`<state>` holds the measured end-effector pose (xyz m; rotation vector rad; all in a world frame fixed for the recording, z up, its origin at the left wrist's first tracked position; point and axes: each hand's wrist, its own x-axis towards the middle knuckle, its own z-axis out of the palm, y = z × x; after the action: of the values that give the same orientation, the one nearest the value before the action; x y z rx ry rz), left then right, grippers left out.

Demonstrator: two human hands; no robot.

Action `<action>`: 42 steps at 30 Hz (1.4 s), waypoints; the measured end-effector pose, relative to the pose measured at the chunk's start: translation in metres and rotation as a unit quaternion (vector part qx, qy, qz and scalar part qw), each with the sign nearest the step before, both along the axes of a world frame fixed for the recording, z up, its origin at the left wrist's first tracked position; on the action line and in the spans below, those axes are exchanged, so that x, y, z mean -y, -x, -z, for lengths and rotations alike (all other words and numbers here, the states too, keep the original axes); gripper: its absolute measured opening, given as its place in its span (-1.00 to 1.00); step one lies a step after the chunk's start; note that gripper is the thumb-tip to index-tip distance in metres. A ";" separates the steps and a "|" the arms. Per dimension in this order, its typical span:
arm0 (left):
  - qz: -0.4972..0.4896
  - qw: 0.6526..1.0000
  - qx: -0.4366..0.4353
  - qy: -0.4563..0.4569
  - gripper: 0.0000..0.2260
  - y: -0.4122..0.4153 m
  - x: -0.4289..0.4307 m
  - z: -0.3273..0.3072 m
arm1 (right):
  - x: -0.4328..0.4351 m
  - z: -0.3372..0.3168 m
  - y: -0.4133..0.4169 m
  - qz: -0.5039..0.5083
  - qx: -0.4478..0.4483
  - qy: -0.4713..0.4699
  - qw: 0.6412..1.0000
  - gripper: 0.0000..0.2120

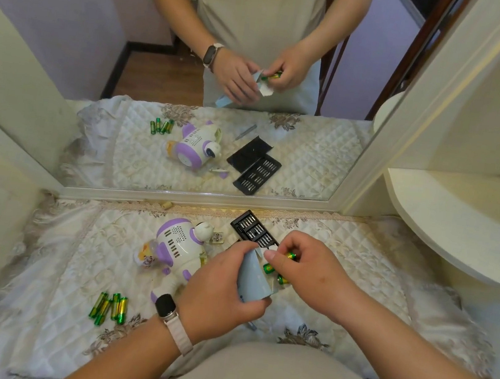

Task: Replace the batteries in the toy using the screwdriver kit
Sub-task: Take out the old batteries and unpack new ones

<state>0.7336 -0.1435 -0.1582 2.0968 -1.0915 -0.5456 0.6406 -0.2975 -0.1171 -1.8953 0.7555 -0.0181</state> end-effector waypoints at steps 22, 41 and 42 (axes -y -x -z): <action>-0.001 1.000 -0.006 -0.016 -0.30 0.005 -0.005 0.007 | 0.002 -0.008 0.003 -0.106 -0.065 0.033 0.992 -0.82; -0.027 0.999 -0.037 0.025 -0.36 0.003 0.004 0.004 | -0.004 0.005 0.019 0.065 0.026 -0.226 0.972 -0.90; -0.026 0.999 -0.031 0.023 -0.35 0.003 0.004 0.003 | -0.005 0.005 0.019 0.064 0.028 -0.211 0.975 -0.91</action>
<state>0.7309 -0.1473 -0.1614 2.0490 -1.0030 -0.5533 0.6220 -0.2923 -0.1226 -1.4354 0.7733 0.0086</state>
